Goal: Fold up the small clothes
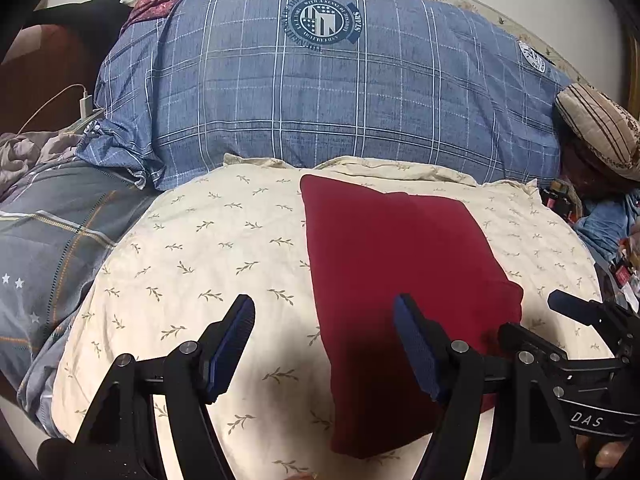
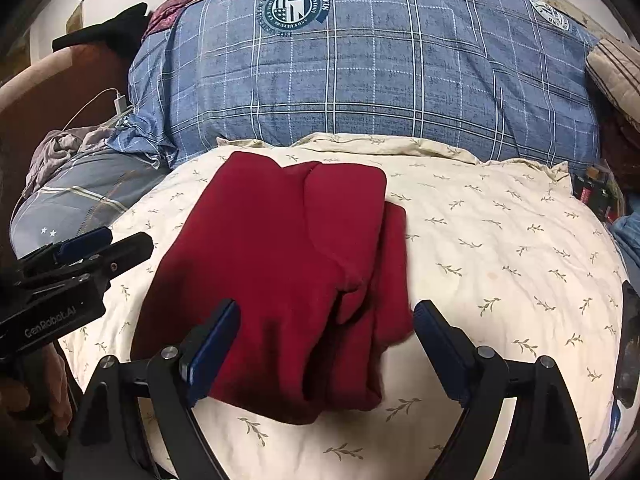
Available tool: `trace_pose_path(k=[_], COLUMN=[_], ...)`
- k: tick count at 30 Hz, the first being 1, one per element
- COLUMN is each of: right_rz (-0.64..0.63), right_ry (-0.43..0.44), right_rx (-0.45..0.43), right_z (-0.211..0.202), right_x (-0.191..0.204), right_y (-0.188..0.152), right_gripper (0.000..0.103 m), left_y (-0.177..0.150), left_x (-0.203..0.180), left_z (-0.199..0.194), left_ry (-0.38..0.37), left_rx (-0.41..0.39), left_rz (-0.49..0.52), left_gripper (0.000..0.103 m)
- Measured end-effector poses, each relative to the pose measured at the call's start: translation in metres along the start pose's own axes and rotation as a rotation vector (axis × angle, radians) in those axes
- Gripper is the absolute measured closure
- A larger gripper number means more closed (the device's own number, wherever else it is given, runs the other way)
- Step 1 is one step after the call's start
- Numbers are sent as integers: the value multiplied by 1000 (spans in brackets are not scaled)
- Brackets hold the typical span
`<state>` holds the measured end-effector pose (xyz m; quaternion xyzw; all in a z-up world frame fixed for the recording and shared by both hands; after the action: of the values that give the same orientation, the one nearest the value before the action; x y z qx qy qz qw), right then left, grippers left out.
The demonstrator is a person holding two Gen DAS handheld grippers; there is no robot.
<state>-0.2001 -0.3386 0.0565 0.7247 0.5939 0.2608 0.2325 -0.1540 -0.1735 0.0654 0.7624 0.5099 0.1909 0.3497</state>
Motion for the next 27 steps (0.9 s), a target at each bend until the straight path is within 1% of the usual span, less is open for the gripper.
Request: trace_pose_path(k=[5, 12, 27], right_rz=[36, 34, 24], right_ry=[8, -14, -6], right_rx=[11, 26, 49], right_z=[4, 8, 15], right_x=[-4, -4, 2], right_y=[-1, -1, 2], right_gripper=[13, 10, 10], left_y=[0, -2, -1], left_x=[-1, -1, -1], left_z=[3, 6, 13], left_ry=[-3, 3, 2], left_rx=[5, 13, 25], left_rz=[-5, 2, 0], left_gripper=[32, 32, 32])
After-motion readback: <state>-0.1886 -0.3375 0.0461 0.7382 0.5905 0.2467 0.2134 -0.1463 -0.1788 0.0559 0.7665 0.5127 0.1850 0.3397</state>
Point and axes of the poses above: each gripper's, at about its wrist camera, not at the fingertips, and z roughly the way its jaws point, x to its left, y to its top, the point moved 8 cm from there along z, roughly the way its jaws point, and after that the axes turned 3 degrees about x, right-handed, at the moved point
